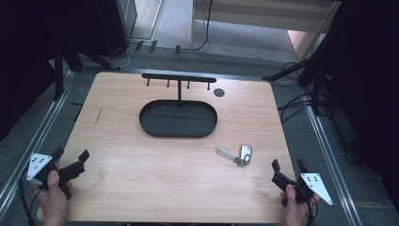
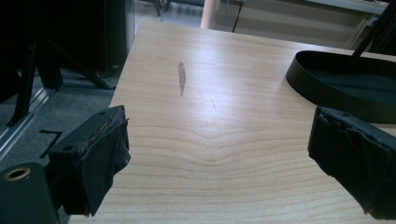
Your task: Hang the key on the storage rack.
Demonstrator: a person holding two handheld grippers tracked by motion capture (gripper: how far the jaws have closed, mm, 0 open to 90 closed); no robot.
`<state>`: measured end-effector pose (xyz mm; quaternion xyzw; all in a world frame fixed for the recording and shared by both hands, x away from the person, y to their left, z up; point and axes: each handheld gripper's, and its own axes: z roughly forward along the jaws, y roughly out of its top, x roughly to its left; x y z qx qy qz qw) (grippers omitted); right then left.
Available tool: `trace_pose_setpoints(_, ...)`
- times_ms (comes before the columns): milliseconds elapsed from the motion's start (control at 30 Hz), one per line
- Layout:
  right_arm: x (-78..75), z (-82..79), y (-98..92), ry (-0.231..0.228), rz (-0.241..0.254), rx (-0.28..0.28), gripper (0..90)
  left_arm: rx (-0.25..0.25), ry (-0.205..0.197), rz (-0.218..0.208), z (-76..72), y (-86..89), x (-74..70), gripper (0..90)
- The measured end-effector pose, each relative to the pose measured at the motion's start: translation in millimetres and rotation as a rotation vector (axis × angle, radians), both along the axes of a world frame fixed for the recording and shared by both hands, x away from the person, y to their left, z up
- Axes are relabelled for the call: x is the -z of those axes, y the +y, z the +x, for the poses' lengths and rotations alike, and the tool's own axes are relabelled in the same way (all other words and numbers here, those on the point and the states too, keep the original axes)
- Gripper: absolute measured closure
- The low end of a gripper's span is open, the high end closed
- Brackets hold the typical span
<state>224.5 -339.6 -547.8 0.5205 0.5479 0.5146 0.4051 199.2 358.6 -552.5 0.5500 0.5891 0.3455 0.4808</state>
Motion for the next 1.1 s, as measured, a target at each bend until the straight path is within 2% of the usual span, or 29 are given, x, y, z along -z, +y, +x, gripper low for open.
trace_pose_setpoints(167,-0.4,-0.9,1.8,0.02,-0.014,0.002,6.2,-0.002,0.002,0.0,0.4,-0.1,-0.1,5.5)
trace_pose_setpoints(367,-1.1,-0.4,5.7,0.05,-0.055,-0.036,7.3,-0.001,0.0,0.005,0.1,-0.2,-0.1,5.5)
trace_pose_setpoints(433,-1.2,-0.8,5.6,0.057,-0.025,-0.04,7.3,-0.002,-0.002,0.001,0.1,-0.3,-0.1,5.5)
trace_pose_setpoints(467,-1.2,-0.8,5.6,0.057,-0.025,-0.04,7.3,-0.002,-0.002,0.001,0.1,-0.3,-0.1,5.5)
trace_pose_setpoints(533,-1.8,-1.8,1.0,0.054,0.012,-0.028,7.3,0.0,-0.003,0.001,-0.3,-0.3,-0.1,5.5)
trace_pose_setpoints(667,-4.5,-1.2,-3.2,0.069,0.036,-0.019,7.4,-0.001,-0.003,0.002,-0.3,-0.4,-0.1,5.5)
trace_pose_setpoints(700,-7.9,-0.5,-3.9,0.083,0.04,-0.016,10.8,-0.001,-0.004,-0.002,-0.5,-0.2,0.0,5.5)
trace_pose_setpoints(767,-12.7,1.5,-4.4,0.089,0.07,-0.035,13.2,-0.002,-0.004,-0.003,-0.5,0.0,0.0,5.5)
trace_pose_setpoints(833,-15.5,2.5,-3.7,0.096,0.077,-0.05,13.5,-0.001,-0.004,-0.002,-0.6,-0.1,0.0,5.5)
trace_pose_setpoints(933,-22.4,8.1,-1.0,0.096,0.024,-0.076,15.6,-0.001,-0.004,0.001,-0.7,-0.5,-0.1,5.5)
trace_pose_setpoints(1000,-29.4,14.2,2.6,0.1,-0.029,-0.105,21.2,-0.002,-0.005,0.0,-0.8,-0.5,0.0,5.6)
trace_pose_setpoints(1067,-32.0,16.4,3.8,0.107,-0.045,-0.117,21.2,-0.002,-0.004,0.0,-0.8,-0.5,-0.1,5.6)
trace_pose_setpoints(1100,-37.9,21.4,7.1,0.122,-0.084,-0.126,21.2,-0.002,-0.004,0.002,-0.7,-0.6,-0.1,5.5)
